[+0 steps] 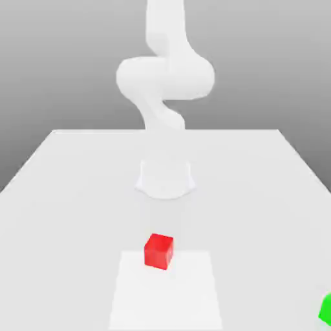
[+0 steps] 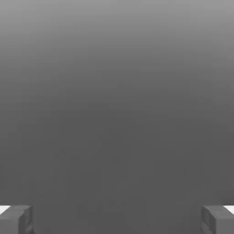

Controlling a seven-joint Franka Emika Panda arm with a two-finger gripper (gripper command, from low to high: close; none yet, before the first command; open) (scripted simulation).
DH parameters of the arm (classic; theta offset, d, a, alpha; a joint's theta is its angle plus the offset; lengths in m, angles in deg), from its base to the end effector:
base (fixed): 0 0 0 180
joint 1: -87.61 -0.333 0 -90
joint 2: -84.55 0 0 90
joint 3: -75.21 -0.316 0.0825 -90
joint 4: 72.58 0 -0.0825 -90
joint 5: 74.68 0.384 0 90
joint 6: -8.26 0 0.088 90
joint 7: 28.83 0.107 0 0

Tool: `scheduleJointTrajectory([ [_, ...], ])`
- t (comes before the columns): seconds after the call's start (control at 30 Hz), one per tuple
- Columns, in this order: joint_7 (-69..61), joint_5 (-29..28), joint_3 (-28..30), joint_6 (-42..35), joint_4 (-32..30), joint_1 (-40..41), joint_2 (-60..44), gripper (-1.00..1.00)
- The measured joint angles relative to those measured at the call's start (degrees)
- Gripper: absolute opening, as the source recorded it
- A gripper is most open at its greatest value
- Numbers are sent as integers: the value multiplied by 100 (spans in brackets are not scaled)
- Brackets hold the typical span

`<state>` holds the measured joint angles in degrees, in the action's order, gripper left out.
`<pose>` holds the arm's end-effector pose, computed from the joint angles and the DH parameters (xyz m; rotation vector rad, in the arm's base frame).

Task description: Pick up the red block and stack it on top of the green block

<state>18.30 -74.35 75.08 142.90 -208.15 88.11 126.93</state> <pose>0.3727 -0.0020 0.6611 -2.4690 1.0901 -0.9353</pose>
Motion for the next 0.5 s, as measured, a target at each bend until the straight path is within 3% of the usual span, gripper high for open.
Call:
scheduleJointTrajectory([
  [0.5, 1101, 117, -241, 2118, -2802, 369, -2667, 0],
])
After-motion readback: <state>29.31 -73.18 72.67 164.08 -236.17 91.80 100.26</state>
